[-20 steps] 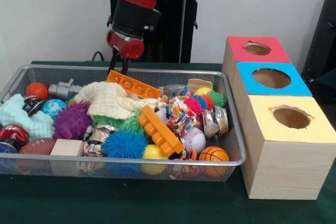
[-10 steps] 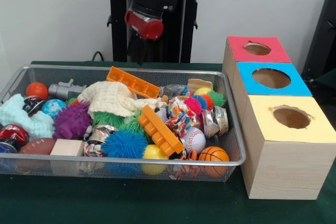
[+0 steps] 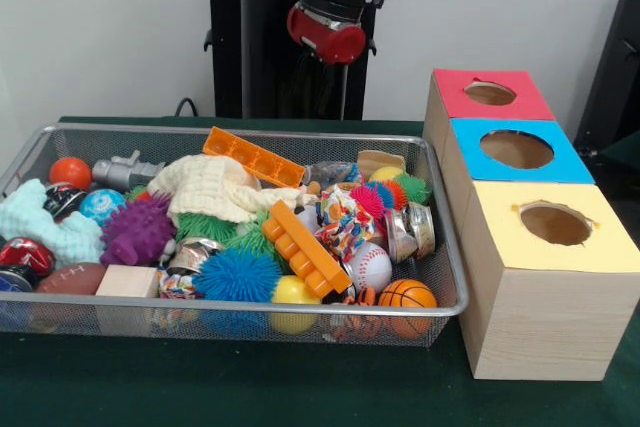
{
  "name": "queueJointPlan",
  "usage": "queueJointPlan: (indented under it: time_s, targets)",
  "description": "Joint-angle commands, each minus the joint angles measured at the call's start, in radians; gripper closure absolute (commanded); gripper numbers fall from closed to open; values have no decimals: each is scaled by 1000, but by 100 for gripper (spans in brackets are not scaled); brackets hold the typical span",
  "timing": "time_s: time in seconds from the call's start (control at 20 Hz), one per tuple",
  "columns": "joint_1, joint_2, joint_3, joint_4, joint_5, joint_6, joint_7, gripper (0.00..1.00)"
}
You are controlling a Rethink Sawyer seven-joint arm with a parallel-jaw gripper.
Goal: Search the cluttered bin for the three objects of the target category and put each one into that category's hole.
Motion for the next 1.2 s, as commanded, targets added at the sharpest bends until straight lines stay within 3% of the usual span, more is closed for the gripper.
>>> queueJointPlan:
  time_s: [0.05,0.3,0.5,0.65,0.75,0.95,1.2]
  targets:
    - [-63,16,75,-52,9,-4,233,0]
    - [-121,-6,101,-24,-49,6,213,0]
    - [-164,-39,75,-46,-59,91,147,0]
    - [-105,-22,40,-82,0,129,133,0]
    - [-94,81,60,-105,15,50,164,0]
    - [-66,116,32,-196,71,129,120,0]
    - [25,170,-2,-329,162,228,92,0]
